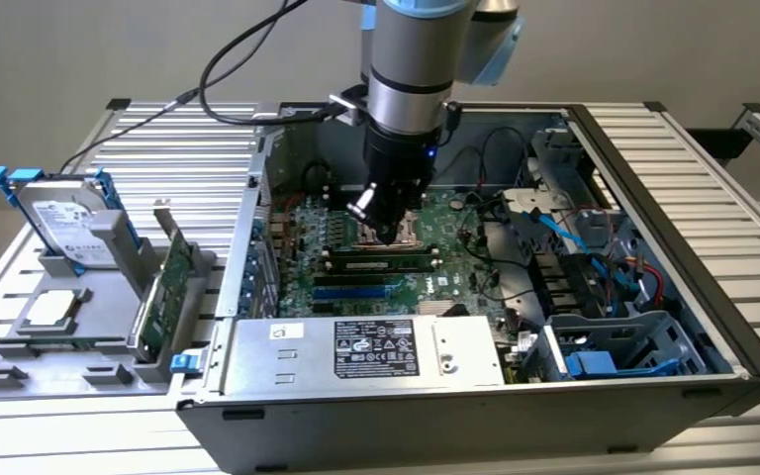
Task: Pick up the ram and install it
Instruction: 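Press down the ram until it locks into place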
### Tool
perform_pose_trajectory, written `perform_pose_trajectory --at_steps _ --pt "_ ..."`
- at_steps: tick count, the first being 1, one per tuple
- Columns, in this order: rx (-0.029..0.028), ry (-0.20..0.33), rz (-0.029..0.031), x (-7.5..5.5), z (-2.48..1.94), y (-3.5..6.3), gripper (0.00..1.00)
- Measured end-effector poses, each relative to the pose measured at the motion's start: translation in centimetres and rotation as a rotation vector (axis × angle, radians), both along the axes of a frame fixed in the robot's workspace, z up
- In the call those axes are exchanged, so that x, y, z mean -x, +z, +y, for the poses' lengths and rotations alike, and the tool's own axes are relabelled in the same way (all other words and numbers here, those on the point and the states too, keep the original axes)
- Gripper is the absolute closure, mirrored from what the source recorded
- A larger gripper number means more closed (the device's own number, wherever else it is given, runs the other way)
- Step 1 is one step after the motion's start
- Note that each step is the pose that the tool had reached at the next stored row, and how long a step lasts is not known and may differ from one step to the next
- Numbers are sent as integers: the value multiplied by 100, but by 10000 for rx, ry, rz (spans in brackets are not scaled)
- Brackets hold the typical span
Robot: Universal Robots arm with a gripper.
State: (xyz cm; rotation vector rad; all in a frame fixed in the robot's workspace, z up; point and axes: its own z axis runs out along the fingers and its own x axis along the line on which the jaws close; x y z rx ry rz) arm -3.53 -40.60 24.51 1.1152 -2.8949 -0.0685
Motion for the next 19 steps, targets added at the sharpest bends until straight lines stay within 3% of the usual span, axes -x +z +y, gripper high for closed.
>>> perform_pose_trajectory --at_steps 19 --pt "0 -3302 0 0 0 -15 89"
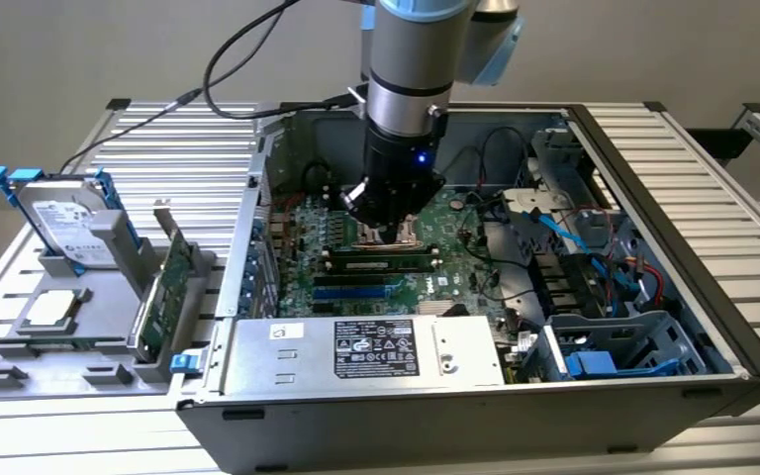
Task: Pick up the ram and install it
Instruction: 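Press down the ram until it locks into place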
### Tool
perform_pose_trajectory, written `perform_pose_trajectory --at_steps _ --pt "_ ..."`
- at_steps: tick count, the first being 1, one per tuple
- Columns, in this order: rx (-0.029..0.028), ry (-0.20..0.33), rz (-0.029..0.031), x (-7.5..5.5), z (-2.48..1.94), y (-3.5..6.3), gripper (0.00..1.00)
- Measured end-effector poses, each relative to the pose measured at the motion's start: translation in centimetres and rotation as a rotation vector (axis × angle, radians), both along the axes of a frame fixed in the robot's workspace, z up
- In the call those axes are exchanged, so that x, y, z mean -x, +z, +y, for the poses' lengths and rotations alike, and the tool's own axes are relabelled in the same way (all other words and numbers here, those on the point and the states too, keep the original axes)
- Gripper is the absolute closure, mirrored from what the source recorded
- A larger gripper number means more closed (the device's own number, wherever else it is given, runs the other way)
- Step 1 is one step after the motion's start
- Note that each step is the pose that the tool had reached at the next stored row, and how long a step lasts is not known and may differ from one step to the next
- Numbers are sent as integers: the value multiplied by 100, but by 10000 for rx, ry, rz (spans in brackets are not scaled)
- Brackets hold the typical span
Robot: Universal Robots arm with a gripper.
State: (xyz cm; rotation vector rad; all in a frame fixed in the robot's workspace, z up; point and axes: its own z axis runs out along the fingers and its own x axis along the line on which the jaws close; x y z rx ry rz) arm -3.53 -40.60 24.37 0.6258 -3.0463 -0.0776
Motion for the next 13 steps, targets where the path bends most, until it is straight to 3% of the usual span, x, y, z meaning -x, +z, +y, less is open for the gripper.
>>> perform_pose_trajectory --at_steps 13 --pt "0 -2241 0 0 0 -6 89"
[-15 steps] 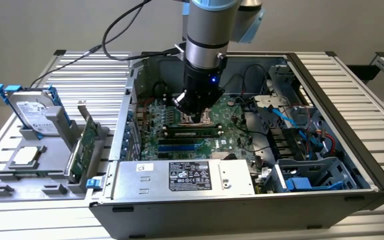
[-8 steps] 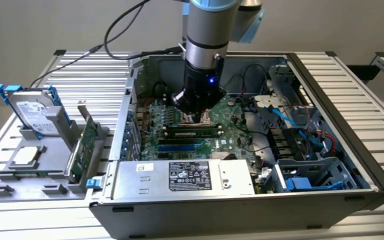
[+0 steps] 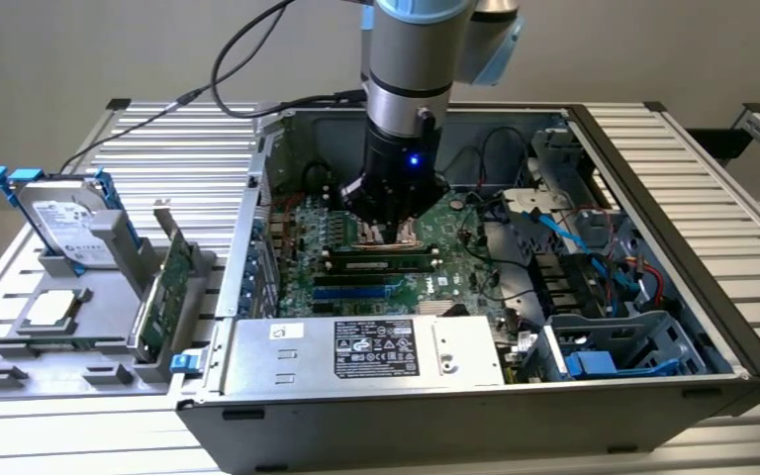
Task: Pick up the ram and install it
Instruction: 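Press down the ram until it locks into place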
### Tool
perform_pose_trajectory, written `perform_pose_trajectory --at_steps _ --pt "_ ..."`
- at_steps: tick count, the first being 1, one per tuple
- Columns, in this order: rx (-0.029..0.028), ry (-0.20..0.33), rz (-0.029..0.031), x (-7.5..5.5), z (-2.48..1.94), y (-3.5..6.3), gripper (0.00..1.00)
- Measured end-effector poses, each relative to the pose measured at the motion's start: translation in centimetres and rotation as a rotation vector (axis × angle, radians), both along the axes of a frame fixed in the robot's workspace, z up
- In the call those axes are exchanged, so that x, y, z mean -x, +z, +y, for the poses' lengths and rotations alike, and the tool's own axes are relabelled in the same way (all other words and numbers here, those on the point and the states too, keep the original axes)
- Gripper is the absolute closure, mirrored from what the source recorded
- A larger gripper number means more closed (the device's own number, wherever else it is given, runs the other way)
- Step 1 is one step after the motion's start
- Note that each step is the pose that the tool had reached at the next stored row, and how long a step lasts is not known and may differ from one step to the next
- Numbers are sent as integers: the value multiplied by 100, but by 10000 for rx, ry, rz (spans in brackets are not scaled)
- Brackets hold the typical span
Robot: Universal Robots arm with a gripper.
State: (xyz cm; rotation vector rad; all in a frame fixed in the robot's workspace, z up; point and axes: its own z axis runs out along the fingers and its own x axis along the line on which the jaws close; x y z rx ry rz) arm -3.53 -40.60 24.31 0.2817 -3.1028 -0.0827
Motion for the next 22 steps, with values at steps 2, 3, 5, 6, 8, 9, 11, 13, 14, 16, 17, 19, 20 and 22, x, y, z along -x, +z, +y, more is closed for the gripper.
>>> perform_pose_trajectory --at_steps 2,3,5,6,8,9,11,13,14,16,17,19,20,22 --pt "0 -290 0 0 0 0 89" --pt "0 -454 0 0 0 0 89" --pt "0 -748 0 0 0 0 89" --pt "0 -896 0 0 0 0 89" --pt "0 -1181 0 0 0 0 89" --pt "0 -1315 0 0 0 0 89" --pt "0 -1543 1 3 0 0 89" --pt "1 -1618 0 16 -5 1 89" --pt "0 -1621 0 24 -13 0 89" --pt "0 -1622 0 32 -38 0 89" --pt "0 -1628 1 36 -55 0 89" --pt "1 -1641 1 41 -88 0 89" --pt "0 -1647 1 42 -106 0 89" --pt "2 -1680 10 46 -180 1 89"
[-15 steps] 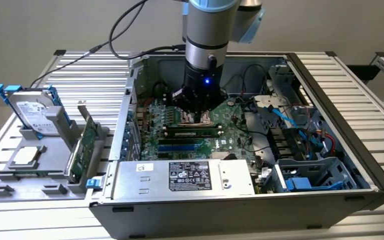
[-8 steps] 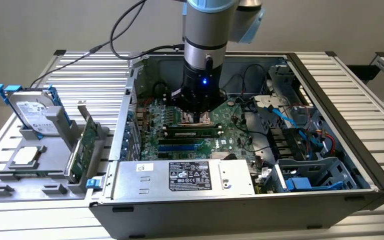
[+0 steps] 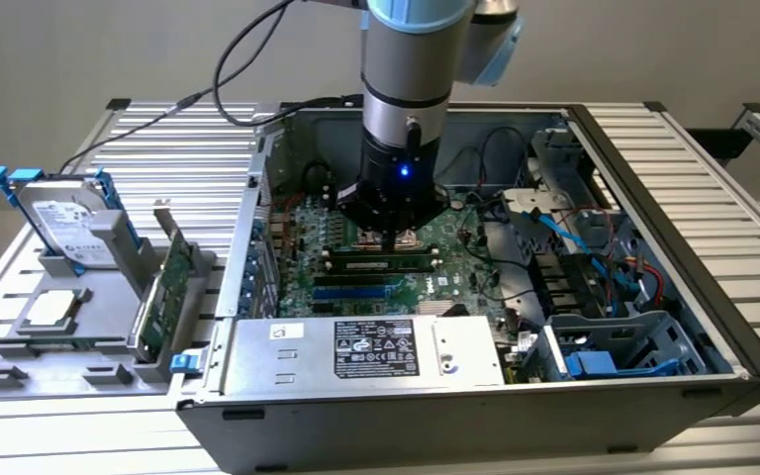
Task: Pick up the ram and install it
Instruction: 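Press down the ram until it locks into place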
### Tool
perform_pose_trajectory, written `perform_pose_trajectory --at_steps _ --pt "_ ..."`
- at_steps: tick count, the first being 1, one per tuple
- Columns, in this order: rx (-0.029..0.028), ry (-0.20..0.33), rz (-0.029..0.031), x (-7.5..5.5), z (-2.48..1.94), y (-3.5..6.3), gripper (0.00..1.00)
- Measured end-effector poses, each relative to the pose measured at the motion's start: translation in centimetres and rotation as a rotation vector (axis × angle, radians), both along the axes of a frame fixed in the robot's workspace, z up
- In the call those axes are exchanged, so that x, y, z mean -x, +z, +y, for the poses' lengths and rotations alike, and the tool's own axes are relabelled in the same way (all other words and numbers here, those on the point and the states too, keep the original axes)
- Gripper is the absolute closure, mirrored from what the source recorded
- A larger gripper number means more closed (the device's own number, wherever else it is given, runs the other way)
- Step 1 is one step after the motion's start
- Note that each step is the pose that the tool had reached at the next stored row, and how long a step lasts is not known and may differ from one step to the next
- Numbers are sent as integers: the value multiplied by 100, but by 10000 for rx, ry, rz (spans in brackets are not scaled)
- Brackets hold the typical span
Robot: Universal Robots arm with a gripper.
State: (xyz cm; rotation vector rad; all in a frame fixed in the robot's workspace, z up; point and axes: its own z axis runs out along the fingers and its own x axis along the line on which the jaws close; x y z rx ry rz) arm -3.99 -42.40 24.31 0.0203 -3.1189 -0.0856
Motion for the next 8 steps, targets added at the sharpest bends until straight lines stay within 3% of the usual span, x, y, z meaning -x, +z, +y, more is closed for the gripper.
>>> perform_pose_trajectory --at_steps 2,8 --pt "-5 -76 0 11 -46 0 89" --pt "-18 -76 1 11 -46 0 89"
